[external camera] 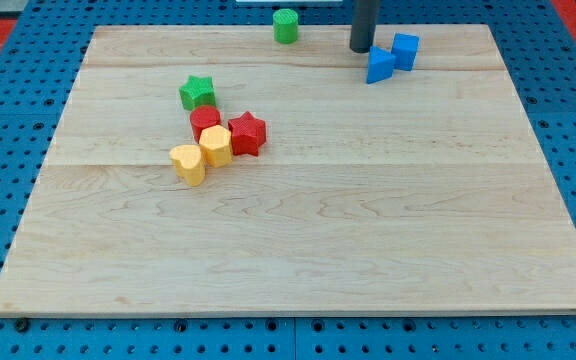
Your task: Nudge the green circle left a bit
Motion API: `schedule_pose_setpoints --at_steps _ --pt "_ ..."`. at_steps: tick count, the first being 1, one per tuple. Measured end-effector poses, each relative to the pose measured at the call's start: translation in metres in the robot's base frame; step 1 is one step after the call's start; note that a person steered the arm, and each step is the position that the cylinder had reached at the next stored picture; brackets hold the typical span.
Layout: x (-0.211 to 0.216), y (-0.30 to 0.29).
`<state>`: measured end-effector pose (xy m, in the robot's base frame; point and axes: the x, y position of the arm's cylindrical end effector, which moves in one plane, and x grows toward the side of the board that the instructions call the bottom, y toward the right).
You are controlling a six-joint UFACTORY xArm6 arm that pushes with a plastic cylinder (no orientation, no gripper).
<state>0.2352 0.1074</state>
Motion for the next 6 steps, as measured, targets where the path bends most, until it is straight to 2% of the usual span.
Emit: schedule_pose_setpoints --at_steps 2,3,4,5,6 --pt "-0.042 -0.004" --pt "-0.043 -0.026" --pt "-0.031 -0.087" --pt "0.034 -0.126" --pt "0.057 -0.166"
